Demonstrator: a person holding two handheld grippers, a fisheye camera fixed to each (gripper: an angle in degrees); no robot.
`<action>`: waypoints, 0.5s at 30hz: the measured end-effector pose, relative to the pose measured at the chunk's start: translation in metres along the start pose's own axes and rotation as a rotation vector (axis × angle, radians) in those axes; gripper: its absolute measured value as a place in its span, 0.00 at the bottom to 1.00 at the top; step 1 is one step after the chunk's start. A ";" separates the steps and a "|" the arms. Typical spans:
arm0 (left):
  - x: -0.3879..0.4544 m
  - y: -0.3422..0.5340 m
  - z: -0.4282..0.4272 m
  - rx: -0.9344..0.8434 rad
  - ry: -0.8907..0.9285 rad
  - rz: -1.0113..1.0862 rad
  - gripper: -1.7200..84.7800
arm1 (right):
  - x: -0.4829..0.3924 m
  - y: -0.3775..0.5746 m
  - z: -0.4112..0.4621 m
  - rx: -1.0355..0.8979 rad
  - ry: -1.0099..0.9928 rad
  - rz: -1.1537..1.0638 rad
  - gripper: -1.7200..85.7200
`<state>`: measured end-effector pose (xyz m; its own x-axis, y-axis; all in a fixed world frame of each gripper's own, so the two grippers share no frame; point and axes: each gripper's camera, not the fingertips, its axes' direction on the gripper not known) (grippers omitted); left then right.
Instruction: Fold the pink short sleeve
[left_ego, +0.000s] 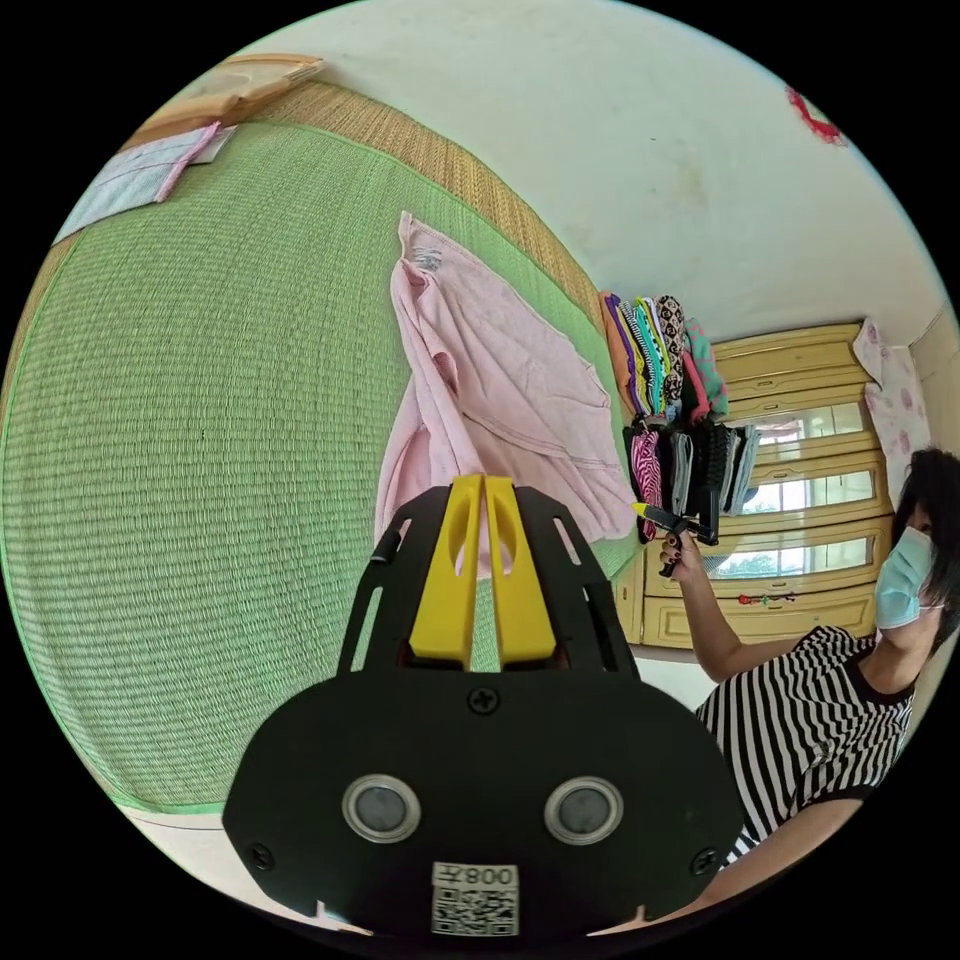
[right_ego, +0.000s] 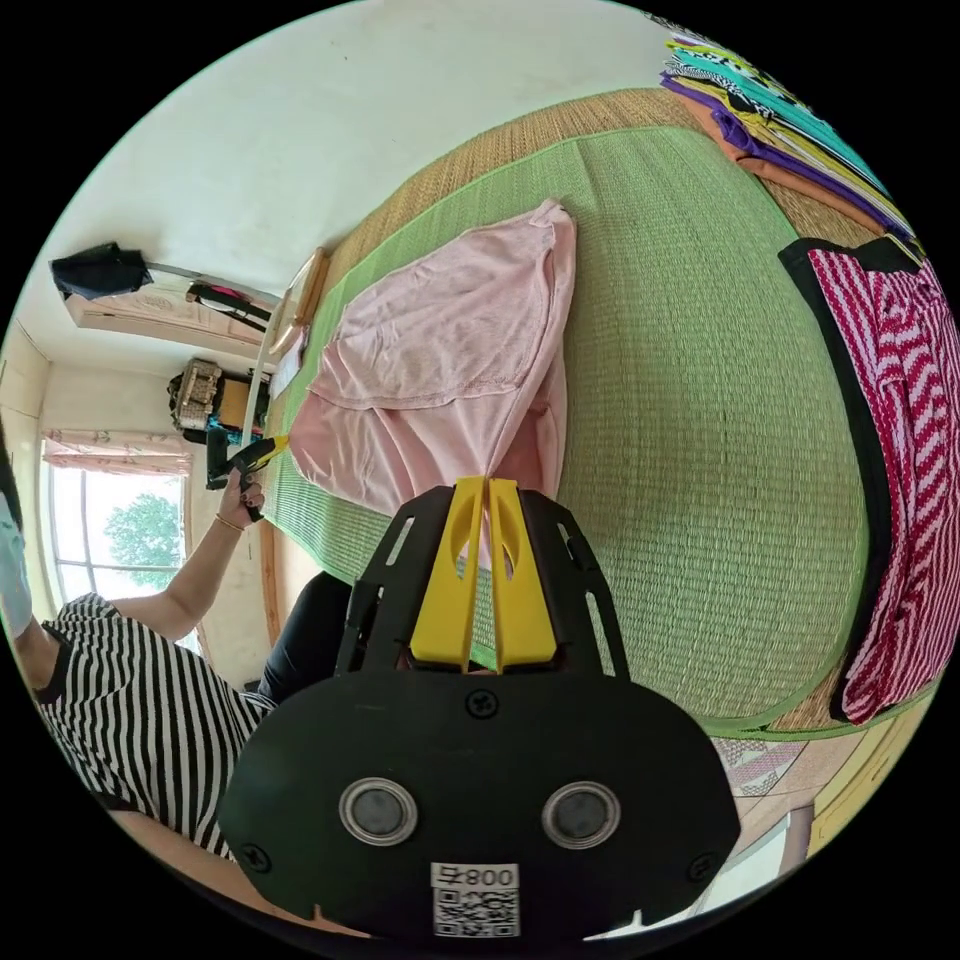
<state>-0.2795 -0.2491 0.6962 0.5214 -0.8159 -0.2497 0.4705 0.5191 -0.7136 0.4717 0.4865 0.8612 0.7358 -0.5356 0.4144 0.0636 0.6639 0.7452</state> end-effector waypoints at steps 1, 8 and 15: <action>0.002 0.003 -0.005 0.011 0.018 0.008 0.02 | -0.004 0.006 -0.007 0.009 -0.019 -0.019 0.02; -0.004 0.039 -0.010 -0.004 -0.007 -0.011 0.02 | -0.002 0.046 -0.006 -0.019 -0.034 -0.006 0.02; -0.025 0.064 0.018 -0.061 -0.022 -0.116 0.04 | 0.014 0.059 0.043 -0.091 -0.031 0.095 0.03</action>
<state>-0.2497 -0.1908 0.6685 0.4819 -0.8635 -0.1487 0.4848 0.4041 -0.7757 0.4569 0.4962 0.9336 0.7204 -0.4829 0.4979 0.0562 0.7561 0.6520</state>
